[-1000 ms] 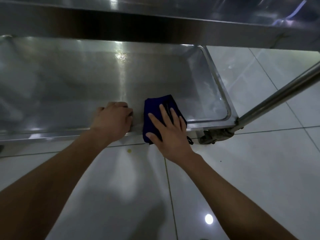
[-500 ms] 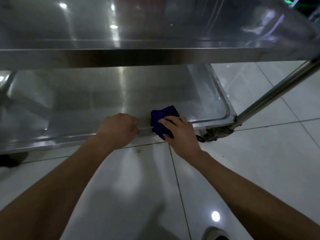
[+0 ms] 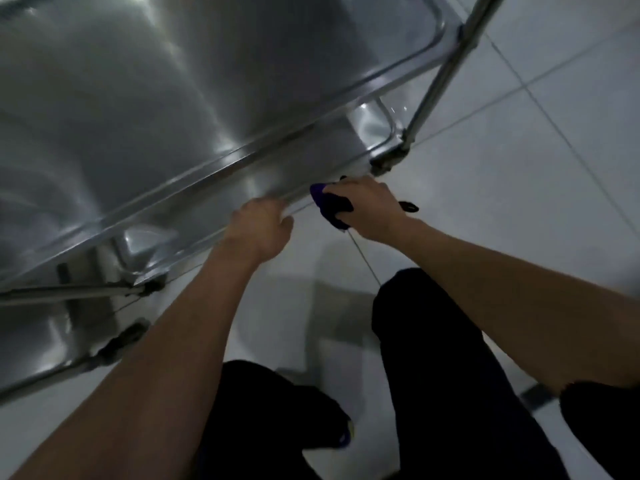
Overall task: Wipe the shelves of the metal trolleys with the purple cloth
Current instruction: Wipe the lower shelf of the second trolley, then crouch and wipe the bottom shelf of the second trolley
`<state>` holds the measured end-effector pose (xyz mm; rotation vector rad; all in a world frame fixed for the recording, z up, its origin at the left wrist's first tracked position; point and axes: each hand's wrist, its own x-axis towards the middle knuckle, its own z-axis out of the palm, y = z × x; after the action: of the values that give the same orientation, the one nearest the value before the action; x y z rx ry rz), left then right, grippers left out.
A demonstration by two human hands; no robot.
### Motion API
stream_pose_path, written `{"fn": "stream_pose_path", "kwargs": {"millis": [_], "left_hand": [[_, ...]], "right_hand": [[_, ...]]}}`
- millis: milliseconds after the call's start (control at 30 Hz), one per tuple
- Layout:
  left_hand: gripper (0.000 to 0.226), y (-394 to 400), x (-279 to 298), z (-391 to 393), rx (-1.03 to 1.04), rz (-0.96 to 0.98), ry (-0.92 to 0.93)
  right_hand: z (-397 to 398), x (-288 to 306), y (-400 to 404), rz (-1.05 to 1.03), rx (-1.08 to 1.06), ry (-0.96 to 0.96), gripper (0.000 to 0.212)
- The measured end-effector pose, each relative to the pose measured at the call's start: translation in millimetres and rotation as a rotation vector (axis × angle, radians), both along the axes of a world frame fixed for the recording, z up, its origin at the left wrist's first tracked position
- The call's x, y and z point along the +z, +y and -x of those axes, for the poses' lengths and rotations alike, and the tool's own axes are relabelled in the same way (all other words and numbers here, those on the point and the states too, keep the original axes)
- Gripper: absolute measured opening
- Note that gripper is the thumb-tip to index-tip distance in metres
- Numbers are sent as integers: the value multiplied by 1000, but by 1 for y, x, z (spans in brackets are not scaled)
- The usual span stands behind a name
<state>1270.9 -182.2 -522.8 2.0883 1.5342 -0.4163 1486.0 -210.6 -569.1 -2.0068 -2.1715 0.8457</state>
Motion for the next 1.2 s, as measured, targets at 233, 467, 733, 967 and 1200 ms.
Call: {"fn": "stream_pose_path", "kwargs": {"millis": [233,467,733,967,1200], "left_hand": [[39,-34,163,-32,-106,-61,-25],[42,-53,314,-80,-235,-106,-117],[41,-66,394,-210,-280,-80,-144],[41,-59,456,-372,-372,-153,-134],[49,-40,495,-486,-496,-250,-121]], "right_hand": [[-15,172,-72,49,-202,123,50],[-89,342,-120,-13,-399,132,50],[-224,429,-151,-25,-606,210,53],[-360,489,-157,-118,-660,224,49],[-456,533,-158,-205,-662,115,40]]}}
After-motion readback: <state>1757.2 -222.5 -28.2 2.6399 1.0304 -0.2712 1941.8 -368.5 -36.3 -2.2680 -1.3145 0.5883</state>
